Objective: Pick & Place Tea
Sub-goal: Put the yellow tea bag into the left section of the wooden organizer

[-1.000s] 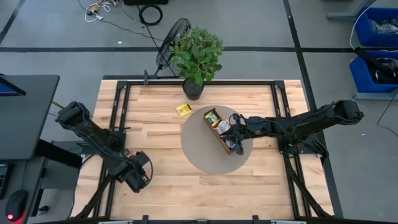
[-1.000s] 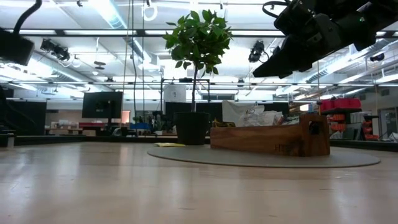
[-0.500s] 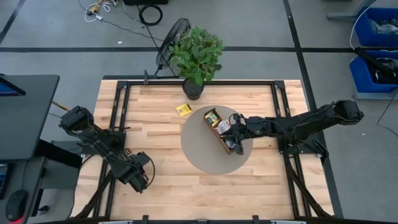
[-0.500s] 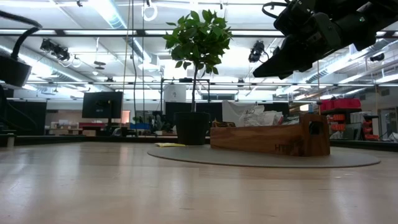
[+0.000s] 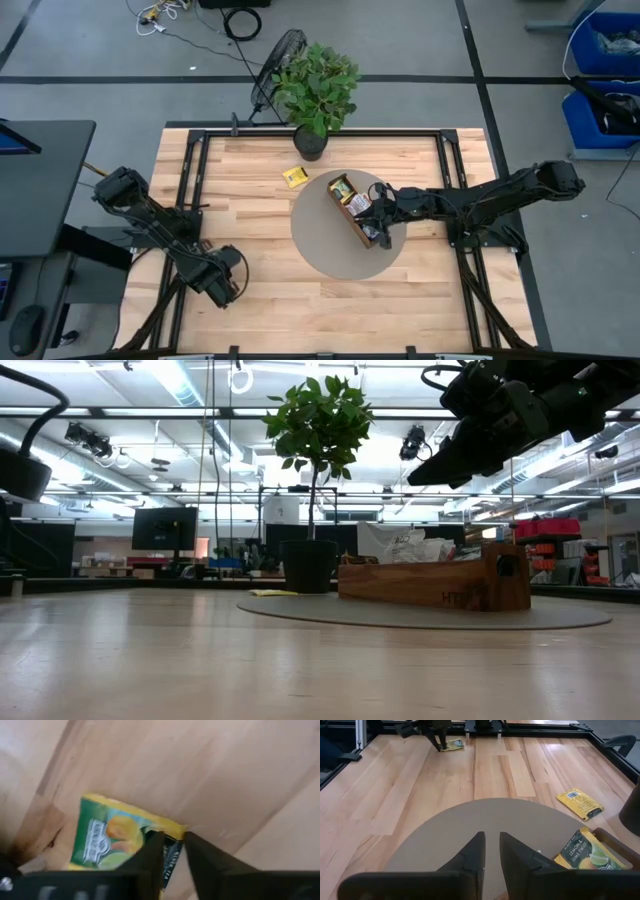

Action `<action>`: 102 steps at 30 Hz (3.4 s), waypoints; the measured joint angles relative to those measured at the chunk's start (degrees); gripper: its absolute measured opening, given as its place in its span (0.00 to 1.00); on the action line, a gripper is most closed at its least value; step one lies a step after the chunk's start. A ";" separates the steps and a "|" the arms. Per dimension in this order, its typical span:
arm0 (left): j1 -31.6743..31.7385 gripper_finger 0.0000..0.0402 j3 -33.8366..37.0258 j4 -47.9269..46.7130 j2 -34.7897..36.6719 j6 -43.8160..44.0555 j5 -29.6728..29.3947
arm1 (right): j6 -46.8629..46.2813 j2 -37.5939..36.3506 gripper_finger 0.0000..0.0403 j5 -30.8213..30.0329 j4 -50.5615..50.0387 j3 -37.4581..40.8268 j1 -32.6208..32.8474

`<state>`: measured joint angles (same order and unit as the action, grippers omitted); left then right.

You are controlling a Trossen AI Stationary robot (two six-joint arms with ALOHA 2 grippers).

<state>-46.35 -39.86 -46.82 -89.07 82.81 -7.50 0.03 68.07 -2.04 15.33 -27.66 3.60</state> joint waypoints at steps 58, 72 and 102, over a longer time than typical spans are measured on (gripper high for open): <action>28.41 0.00 -12.89 41.43 -0.07 -70.50 2.01 | 20.13 12.70 0.44 -2.19 18.98 -0.01 9.96; 33.38 0.00 -16.15 42.44 -0.05 -77.45 6.29 | 21.33 21.40 0.54 -5.99 19.25 -7.67 9.88; 33.44 0.09 -16.17 49.91 -0.05 -82.04 -1.17 | 20.17 21.57 0.02 -7.92 9.85 -11.50 8.41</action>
<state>-12.91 -56.03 3.08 -89.12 0.78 -8.67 20.20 89.65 -9.96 25.18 -39.16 12.01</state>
